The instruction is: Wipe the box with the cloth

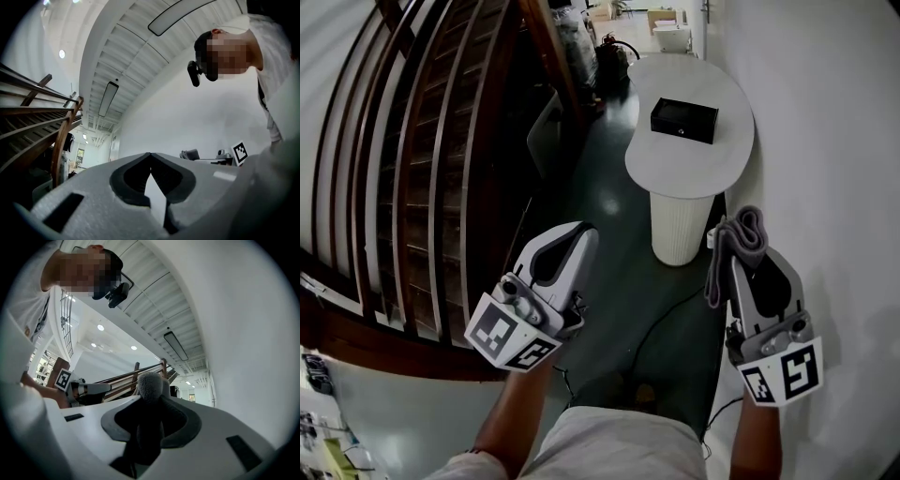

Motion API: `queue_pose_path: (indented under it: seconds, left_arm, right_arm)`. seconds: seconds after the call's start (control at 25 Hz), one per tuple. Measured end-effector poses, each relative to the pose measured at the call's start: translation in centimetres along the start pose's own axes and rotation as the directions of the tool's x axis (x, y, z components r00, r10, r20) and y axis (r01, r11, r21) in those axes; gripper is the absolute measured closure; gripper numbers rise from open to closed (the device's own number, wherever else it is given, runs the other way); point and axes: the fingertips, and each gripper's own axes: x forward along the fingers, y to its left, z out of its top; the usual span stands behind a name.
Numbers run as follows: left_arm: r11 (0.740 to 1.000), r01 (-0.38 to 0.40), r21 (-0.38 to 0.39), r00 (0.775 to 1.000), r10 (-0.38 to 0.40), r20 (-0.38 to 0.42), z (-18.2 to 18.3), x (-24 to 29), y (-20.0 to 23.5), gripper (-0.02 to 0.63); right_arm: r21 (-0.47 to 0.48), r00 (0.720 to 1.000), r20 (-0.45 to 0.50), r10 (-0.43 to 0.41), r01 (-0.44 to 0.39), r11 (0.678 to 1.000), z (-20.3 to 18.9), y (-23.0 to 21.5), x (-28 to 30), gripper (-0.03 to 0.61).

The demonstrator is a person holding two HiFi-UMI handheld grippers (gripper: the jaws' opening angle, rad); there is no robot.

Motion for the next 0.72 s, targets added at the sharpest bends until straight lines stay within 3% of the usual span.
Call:
queue_pose_path:
  seconds: [0.4, 0.72]
  left_arm:
    - [1.0, 0.007, 0.004, 1.0, -0.007, -0.004, -1.1, 1.7, 2.8, 0.598]
    - [0.999, 0.05, 0.011, 0.999, -0.05, -0.015, -3.3, 4.8, 8.3, 0.598]
  right_arm:
    - [-0.001, 1.0, -0.018, 0.01, -0.01, 1.0, -1.2, -0.7, 3.1, 0.479]
    - [-0.02, 1.0, -0.021, -0.02, 0.019, 1.0, -3.3, -2.8, 9.2, 0.479]
